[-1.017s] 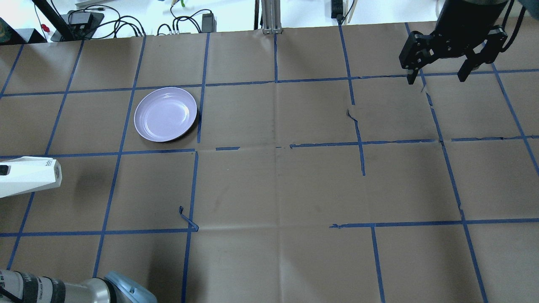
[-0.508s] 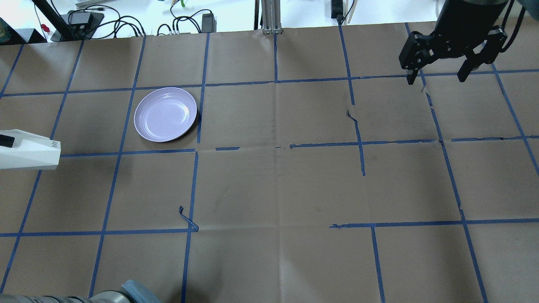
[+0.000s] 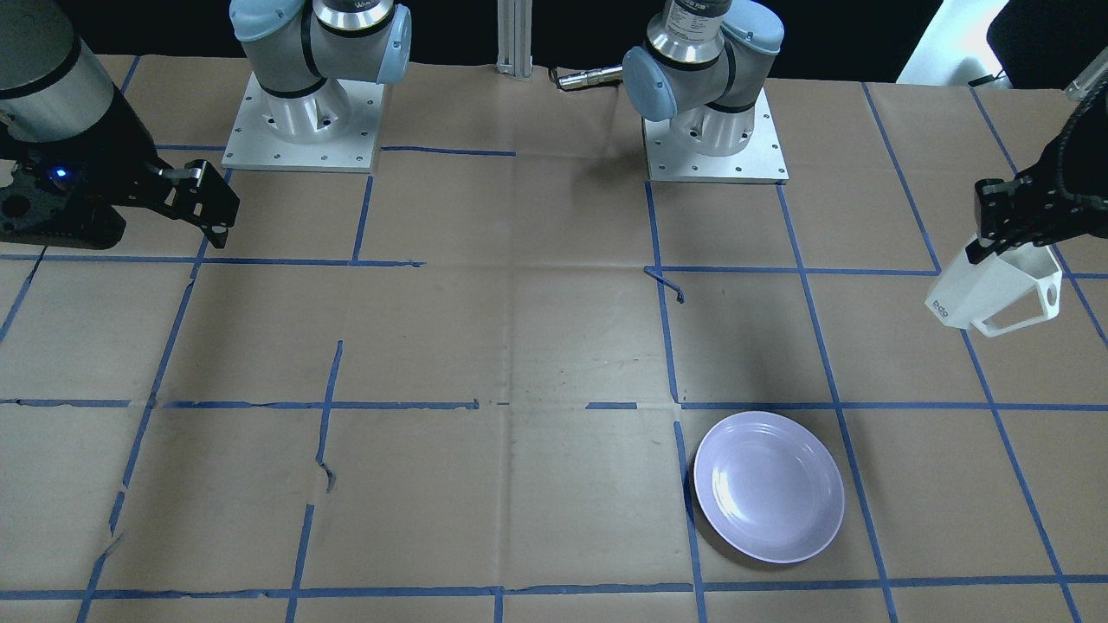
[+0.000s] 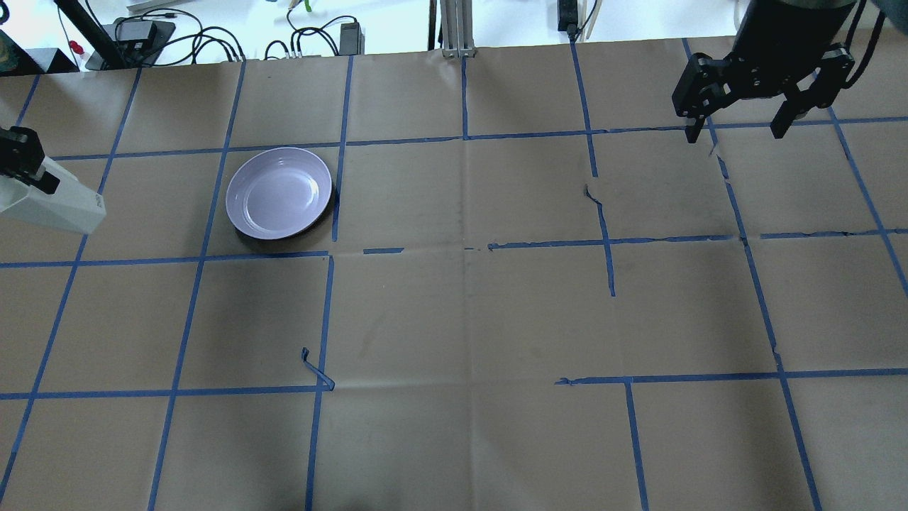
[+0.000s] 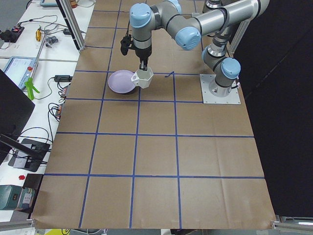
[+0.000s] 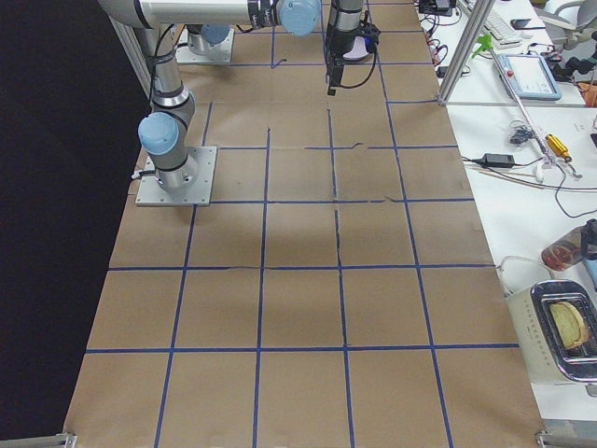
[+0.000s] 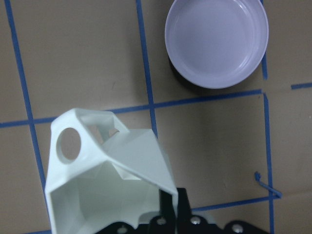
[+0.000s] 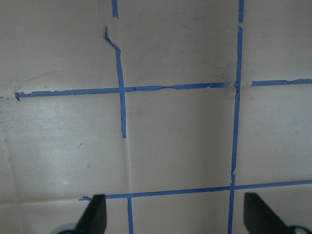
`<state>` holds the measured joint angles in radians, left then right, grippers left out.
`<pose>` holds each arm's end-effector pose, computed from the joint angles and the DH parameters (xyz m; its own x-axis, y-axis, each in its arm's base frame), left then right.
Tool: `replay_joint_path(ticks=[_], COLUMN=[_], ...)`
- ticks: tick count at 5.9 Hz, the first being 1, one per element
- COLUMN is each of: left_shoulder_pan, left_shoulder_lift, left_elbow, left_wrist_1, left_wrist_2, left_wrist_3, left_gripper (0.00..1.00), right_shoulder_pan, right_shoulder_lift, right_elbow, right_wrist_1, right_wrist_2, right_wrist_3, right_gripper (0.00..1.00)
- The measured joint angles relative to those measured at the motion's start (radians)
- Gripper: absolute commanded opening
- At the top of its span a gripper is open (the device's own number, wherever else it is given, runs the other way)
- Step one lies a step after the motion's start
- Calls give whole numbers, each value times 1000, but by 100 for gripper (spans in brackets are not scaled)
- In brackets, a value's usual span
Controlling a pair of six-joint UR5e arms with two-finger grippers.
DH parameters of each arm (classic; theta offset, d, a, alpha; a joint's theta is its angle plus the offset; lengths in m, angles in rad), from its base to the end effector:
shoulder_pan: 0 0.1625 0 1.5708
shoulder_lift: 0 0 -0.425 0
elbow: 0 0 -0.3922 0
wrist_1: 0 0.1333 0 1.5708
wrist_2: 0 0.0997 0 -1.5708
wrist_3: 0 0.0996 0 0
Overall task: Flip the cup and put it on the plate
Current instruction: 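Carry the mug with the left gripper toward the plate, turning it upright, then lower the upright mug onto the plate with the left gripper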
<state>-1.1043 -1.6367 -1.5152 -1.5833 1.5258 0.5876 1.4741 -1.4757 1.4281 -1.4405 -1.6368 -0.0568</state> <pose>0.1097 -0.5242 0.4808 -0.9915 0.1203 0.0501 0.1201 0.9927 -0.0059 0.0756 -0.5331 0.4970 -0.9975 0.0345 0.0609 0.0397 0.9955 0.0862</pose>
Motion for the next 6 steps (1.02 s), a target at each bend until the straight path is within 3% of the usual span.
replay_joint_path(ticks=[2,3,5,6], left_shoulder_pan=[-191,-272,-374,-399], left_shoulder_lift=[-100,-175,-344,-409], left_elbow=[53,140,302,313], left_wrist_1=[106,117,113,112], left_wrist_2=[22,40,76,87], left_wrist_3=[-141,-203,-303,-322], left_gripper=[0,0,0,0], right_shoulder_pan=[0,0,0,0], right_shoulder_lift=[0,0,0,0], right_elbow=[0,0,0,0], right_wrist_1=[0,-1,-1,-1], right_wrist_2=[0,0,0,0], right_wrist_3=[0,0,0,0], right_gripper=[100,100,100,100])
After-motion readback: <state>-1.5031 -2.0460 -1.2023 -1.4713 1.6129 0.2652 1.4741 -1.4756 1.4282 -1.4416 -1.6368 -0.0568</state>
